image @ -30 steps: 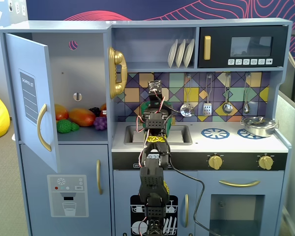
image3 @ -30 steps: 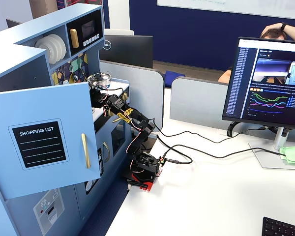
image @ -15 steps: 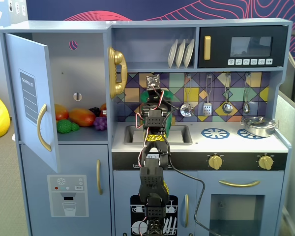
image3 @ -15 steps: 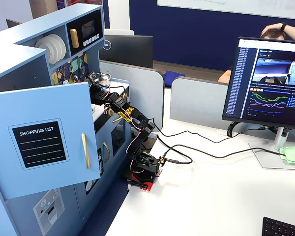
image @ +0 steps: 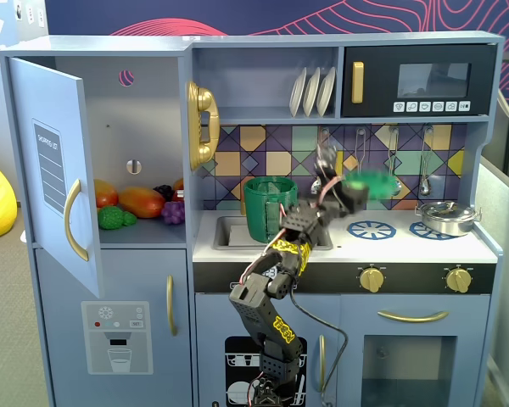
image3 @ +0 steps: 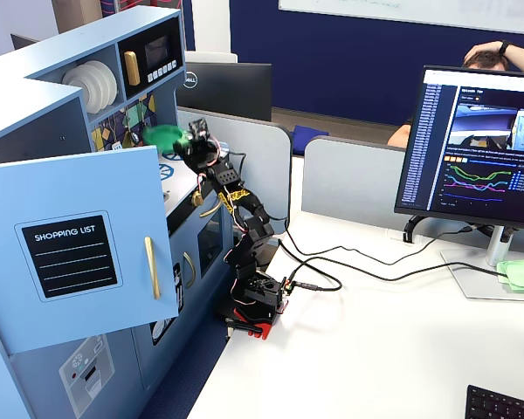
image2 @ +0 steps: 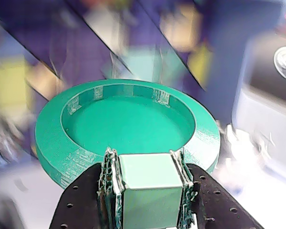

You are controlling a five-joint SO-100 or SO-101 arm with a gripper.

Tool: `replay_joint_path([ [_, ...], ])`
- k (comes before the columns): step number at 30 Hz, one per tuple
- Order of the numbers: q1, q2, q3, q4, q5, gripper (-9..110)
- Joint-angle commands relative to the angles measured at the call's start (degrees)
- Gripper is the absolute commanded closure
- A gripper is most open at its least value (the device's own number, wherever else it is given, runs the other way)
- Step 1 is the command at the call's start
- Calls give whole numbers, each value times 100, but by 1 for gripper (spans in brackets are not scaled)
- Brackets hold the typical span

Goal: Take off the lid from the green recipient and place it on the counter

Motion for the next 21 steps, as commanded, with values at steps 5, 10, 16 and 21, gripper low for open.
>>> replay_joint_path([
  [5,26,-149,1494,-1714,-114,101],
  [10,-18,-571,1775,-2162,-176,101],
  [16,-44,-686,2057,-2276,-79,101],
  [21,-141,-396,1863,-2171,299,85],
])
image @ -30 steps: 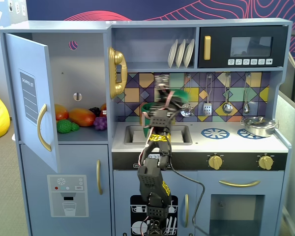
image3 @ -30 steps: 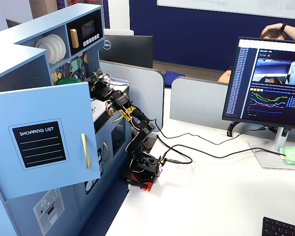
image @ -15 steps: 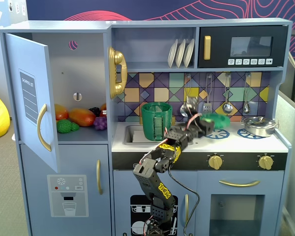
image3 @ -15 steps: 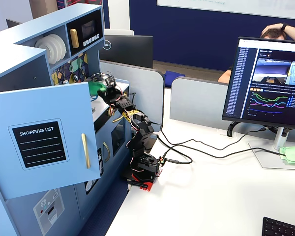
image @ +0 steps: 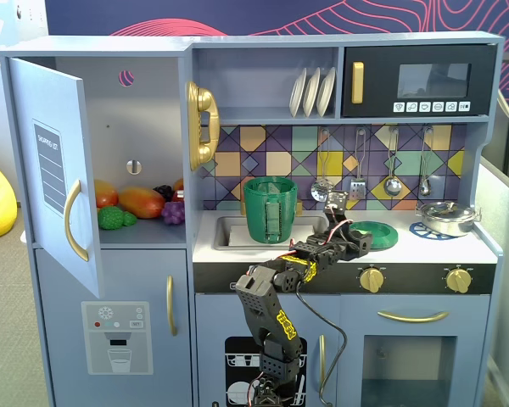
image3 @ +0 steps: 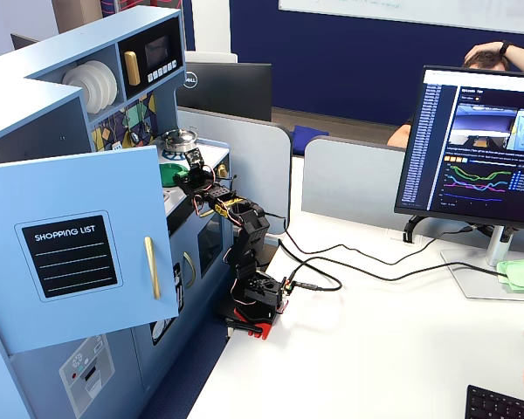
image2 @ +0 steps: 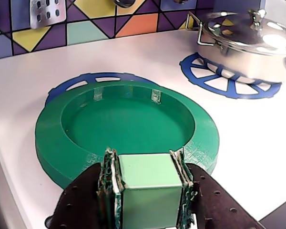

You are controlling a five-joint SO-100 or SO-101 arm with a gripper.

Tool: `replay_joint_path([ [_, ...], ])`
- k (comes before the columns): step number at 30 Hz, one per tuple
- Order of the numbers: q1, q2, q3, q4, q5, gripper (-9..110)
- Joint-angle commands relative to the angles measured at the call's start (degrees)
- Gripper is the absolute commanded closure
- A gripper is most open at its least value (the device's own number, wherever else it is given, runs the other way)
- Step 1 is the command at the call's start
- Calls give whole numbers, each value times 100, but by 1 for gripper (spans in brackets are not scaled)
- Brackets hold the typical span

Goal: Take off the lid from the green recipient and place it on the counter

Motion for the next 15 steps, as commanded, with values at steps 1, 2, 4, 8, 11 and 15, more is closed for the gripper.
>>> replay_joint_path([
  [1,-211,501,-316,88,202,83],
  [2,-255,703,-457,290,220,81],
  [4,-369,1266,-800,1099,62,81],
  [8,-888,2479,-1705,3647,-176,83],
  [11,-1441,3419,-2083,5933,-343,86],
  [15,-1854,4808,-870,7497,-615,89],
])
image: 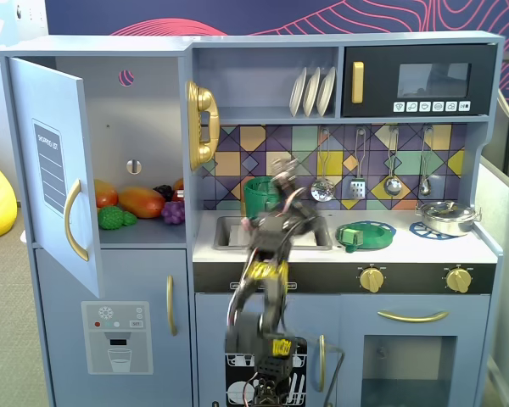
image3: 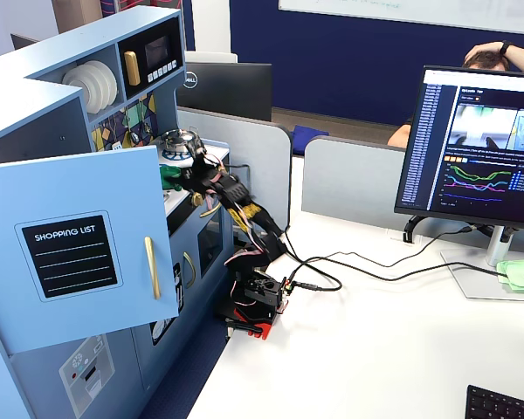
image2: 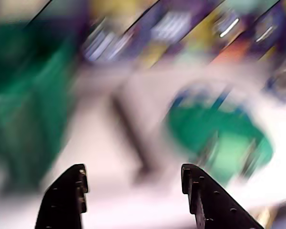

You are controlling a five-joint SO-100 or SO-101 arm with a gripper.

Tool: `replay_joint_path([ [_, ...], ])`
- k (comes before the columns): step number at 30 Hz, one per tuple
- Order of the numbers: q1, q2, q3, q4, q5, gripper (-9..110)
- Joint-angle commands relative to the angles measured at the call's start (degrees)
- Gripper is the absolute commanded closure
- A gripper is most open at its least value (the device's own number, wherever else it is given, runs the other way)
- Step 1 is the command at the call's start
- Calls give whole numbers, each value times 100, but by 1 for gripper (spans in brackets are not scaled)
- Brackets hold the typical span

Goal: Take off the lid from the green recipient and place it on the counter

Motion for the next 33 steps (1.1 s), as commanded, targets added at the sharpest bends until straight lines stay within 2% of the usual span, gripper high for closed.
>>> replay_joint_path([
  [1,-439,1512,835,2057,-237,90],
  [3,-747,1854,1485,2786,35,92],
  [6,-1099,2171,2786,2760,791,95],
  [12,-1740,2452,5502,299,1037,100],
  [15,-2039,2268,6064,35,1327,101],
  [18,-2162,2355,6161,571,1828,101],
  [23,-2145,3067,6284,2109,2083,101],
  [27,-2118,3067,6293,2602,2312,101],
  [33,-2039,3076,6293,3489,1679,101],
])
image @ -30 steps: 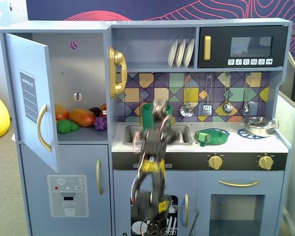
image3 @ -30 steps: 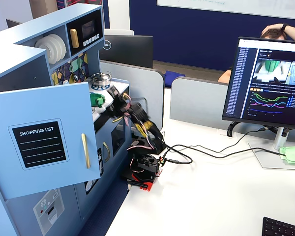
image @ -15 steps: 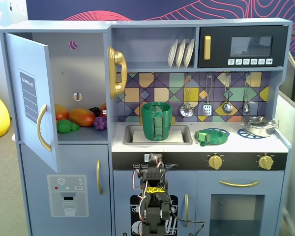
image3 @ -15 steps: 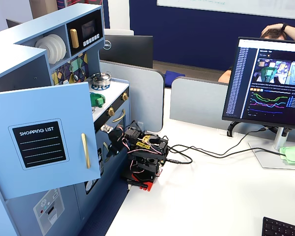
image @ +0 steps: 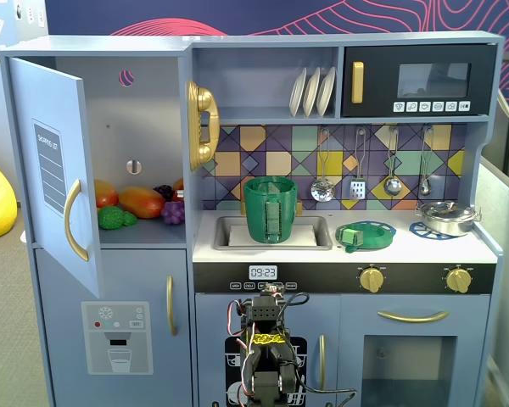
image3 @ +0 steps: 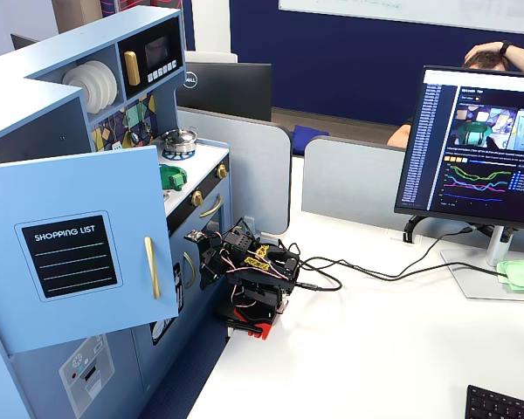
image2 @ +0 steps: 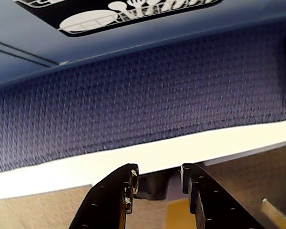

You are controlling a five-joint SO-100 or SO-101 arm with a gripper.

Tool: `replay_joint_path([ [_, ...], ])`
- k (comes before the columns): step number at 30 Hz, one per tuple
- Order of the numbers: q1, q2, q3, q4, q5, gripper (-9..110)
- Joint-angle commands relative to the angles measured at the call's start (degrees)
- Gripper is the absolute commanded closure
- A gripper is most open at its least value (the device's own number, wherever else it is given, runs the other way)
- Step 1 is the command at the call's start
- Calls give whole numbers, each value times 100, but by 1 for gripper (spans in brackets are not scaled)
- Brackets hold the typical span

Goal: Take off the lid from the green recipient and place it on the counter

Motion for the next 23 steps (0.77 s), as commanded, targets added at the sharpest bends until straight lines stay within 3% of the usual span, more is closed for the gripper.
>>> replay_joint_path([
  [1,97,-9,-18,1107,-220,101],
  [23,220,0,-18,1143,-404,101],
])
